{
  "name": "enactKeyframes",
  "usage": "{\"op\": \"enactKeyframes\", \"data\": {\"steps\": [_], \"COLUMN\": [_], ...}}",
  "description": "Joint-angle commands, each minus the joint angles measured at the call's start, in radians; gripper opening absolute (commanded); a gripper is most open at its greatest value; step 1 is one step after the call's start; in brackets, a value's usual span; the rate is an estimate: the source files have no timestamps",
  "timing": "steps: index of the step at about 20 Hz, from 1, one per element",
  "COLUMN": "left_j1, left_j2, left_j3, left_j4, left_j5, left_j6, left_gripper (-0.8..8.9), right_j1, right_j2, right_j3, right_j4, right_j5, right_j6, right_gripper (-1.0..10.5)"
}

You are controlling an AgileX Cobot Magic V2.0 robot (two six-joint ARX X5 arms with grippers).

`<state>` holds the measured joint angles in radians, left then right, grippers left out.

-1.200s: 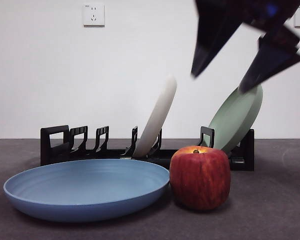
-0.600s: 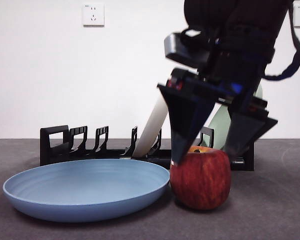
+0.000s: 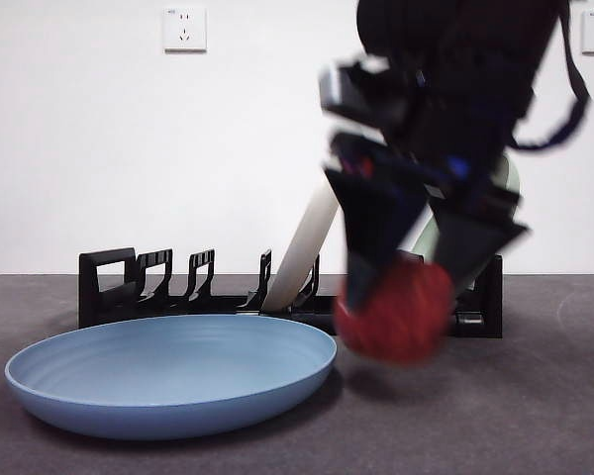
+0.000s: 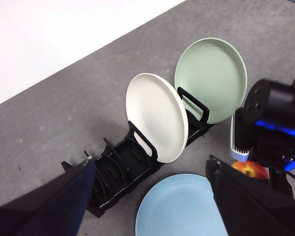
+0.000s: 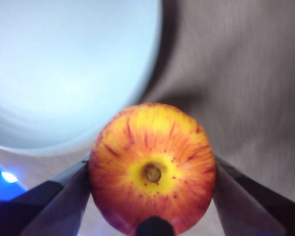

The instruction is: Take the blue plate from the plate rack,put the plate on the table,take the apple from the table,put the apple in the plate

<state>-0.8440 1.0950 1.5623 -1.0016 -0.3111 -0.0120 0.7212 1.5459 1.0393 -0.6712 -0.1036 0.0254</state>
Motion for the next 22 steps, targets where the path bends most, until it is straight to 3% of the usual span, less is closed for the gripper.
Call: {"op": "enactKeyframes", "data": {"steps": [1, 3, 9, 16, 22], "left_j1": [0.003, 0.003, 0.003, 0.003, 0.003], "left_j2": [-0.003, -0.003, -0.003, -0.003, -0.003], "left_j3": [-0.004, -0.004, -0.004, -0.004, -0.004], "left_j4": [0.005, 0.005, 0.005, 0.005, 0.005], "left_j5": [-0.001, -0.001, -0.001, -0.001, -0.001], "left_j6": [-0.011, -0.011, -0.011, -0.014, -0.014], "left_gripper": [3.77, 3.77, 3.77, 3.77, 3.77], "right_j1": [0.027, 0.056, 0.149, 0.166, 0.185], "right_j2": [-0.021, -0.012, 0.112, 0.320, 0.331], "right_j3": [0.080, 0.131, 0.229, 0.294, 0.294], "right_j4": [0.021, 0.058, 0.155, 0.163, 0.138], "right_j5": [-0.017, -0.059, -0.052, -0.047, -0.046], "right_j6": [0.010, 0.010, 0.010, 0.001, -0.035], "right_gripper": [-0.1, -0.1, -0.1, -0.1, 0.1]}}
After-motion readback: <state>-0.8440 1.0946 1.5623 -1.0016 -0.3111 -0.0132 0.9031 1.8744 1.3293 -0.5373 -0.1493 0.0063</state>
